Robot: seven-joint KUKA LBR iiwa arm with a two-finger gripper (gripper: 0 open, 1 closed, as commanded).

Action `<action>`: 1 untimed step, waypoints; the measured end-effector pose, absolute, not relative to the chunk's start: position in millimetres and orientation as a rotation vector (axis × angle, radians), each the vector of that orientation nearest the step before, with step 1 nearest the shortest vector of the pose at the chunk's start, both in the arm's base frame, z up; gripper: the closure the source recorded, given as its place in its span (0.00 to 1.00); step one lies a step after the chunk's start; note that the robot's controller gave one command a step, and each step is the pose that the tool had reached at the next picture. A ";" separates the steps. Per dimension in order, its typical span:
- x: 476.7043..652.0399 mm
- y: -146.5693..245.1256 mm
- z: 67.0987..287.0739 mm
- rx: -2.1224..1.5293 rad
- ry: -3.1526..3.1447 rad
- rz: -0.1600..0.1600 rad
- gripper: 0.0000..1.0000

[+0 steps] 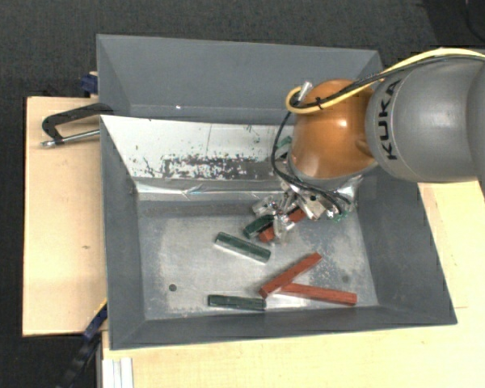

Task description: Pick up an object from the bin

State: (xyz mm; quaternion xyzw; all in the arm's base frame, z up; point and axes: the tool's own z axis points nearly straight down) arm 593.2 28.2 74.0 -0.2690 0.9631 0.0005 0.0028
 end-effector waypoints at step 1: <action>592.5 28.3 79.1 -0.843 3.024 0.002 1.00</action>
Offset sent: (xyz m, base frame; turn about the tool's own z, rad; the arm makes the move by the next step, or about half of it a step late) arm -0.0001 0.0000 0.0903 0.0000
